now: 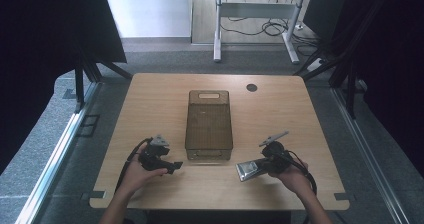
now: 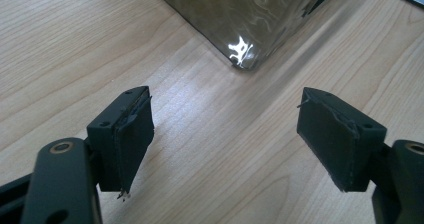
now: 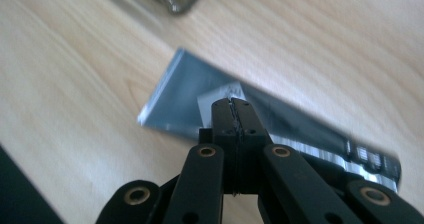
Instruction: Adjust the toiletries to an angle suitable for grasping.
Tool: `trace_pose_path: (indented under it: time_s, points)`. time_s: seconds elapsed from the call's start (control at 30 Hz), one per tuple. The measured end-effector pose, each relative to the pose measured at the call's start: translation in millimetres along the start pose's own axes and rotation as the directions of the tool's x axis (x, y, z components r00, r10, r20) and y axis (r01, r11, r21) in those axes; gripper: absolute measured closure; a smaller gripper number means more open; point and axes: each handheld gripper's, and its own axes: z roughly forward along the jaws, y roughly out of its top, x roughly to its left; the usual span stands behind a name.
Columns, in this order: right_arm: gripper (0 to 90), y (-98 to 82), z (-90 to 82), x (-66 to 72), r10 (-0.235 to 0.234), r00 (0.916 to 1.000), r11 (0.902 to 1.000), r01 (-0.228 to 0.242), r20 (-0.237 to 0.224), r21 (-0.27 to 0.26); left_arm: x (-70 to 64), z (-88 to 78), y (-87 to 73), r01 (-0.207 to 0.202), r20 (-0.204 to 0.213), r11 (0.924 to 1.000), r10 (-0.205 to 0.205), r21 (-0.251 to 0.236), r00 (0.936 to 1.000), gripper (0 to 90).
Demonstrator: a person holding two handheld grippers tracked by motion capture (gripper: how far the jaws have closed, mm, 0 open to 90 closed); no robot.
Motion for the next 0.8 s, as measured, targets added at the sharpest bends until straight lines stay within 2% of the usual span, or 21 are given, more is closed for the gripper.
trace_pose_path:
  time_s: [0.23, 0.37, 0.8]
  points:
    - [89.3, 23.1, 18.5, 3.6, -0.015, 0.9998, 0.9998, 0.016, -0.009, 0.012, 0.1, -2.0, -0.1, -0.003, 0.000, 1.0000, 0.003, -0.006, 1.0000, 23.0]
    - [89.3, 31.9, 29.7, 7.8, -0.037, 0.9993, 0.9989, 0.037, 0.002, 0.029, 0.8, -2.0, 0.0, -0.001, 0.002, 1.0000, 0.001, -0.007, 1.0000, 23.0]
    - [89.3, 42.3, 53.9, 10.6, -0.052, 0.9984, 0.9962, 0.050, 0.022, 0.071, 1.5, -1.1, -0.5, 0.005, 0.000, 1.0000, -0.005, -0.008, 1.0000, 22.9]
